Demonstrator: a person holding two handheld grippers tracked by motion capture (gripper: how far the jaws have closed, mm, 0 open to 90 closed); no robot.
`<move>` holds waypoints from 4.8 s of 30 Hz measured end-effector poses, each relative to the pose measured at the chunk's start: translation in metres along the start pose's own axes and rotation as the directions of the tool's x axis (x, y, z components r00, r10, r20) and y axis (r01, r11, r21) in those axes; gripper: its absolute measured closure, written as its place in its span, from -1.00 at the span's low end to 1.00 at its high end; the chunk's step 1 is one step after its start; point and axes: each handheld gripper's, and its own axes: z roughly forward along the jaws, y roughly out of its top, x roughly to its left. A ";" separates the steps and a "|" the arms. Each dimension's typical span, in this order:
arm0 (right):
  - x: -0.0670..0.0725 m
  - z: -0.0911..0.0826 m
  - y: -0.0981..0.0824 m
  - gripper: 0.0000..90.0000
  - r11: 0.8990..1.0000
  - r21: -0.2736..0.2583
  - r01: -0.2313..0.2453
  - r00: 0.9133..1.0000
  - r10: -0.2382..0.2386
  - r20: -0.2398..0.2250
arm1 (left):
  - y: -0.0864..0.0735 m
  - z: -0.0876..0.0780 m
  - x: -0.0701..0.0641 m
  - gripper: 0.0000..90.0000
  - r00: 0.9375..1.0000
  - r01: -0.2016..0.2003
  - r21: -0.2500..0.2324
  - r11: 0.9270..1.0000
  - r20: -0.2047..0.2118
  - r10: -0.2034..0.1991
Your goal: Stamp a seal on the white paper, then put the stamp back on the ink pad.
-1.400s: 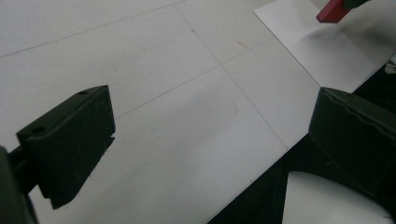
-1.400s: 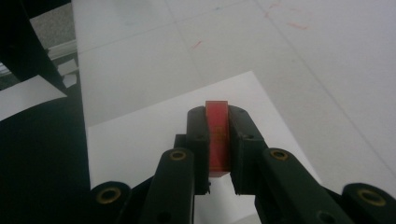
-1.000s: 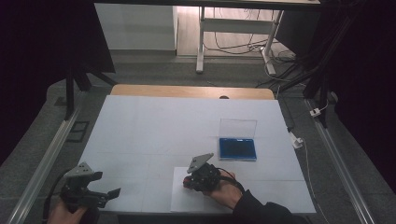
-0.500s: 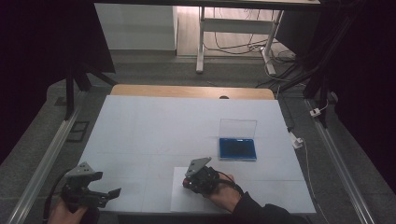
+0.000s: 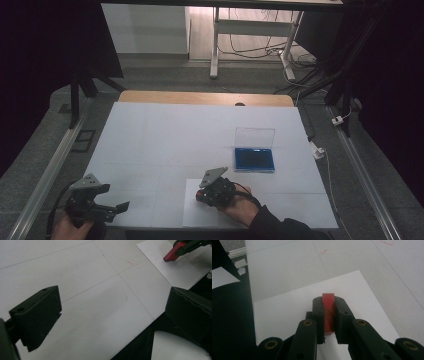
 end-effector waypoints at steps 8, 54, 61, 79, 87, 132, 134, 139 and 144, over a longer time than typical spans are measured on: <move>-0.010 -0.002 -0.004 0.78 0.997 -0.036 -0.073 0.996 0.071 -0.051 | 0.000 -0.001 0.000 -0.98 1.000 0.001 -0.006 1.000 0.004 -0.001; -0.039 -0.055 -0.014 0.77 0.978 -0.149 -0.144 0.987 0.154 0.055 | -0.001 -0.002 0.001 -0.98 1.000 -0.004 -0.016 1.000 0.012 0.004; -0.046 -0.062 -0.019 0.77 0.975 -0.157 -0.155 0.982 0.169 0.082 | -0.001 -0.002 0.001 -0.98 1.000 -0.003 -0.016 1.000 0.014 0.004; -0.069 -0.082 -0.033 0.77 0.959 -0.194 -0.207 0.958 0.239 0.159 | -0.001 -0.002 0.001 -0.98 1.000 -0.003 -0.014 1.000 0.013 0.003; -0.082 -0.090 -0.041 0.77 0.943 -0.214 -0.255 0.938 0.295 0.183 | -0.001 -0.002 0.001 -0.97 1.000 -0.004 -0.016 1.000 0.015 0.004; -0.136 -0.097 -0.071 0.77 0.922 -0.191 -0.336 0.852 0.384 0.356 | 0.000 -0.001 0.001 -0.97 1.000 -0.005 -0.013 1.000 0.016 0.006; -0.138 -0.095 -0.073 0.77 0.922 -0.179 -0.343 0.851 0.386 0.357 | 0.000 -0.001 0.001 -0.97 1.000 -0.005 -0.013 1.000 0.016 0.006; -0.141 -0.088 -0.076 0.77 0.925 -0.147 -0.350 0.852 0.380 0.361 | 0.000 -0.001 0.001 -0.97 1.000 -0.006 -0.013 1.000 0.017 0.006; -0.142 -0.083 -0.076 0.77 0.928 -0.115 -0.353 0.854 0.370 0.366 | 0.000 -0.001 0.001 -0.97 1.000 -0.006 -0.013 1.000 0.017 0.006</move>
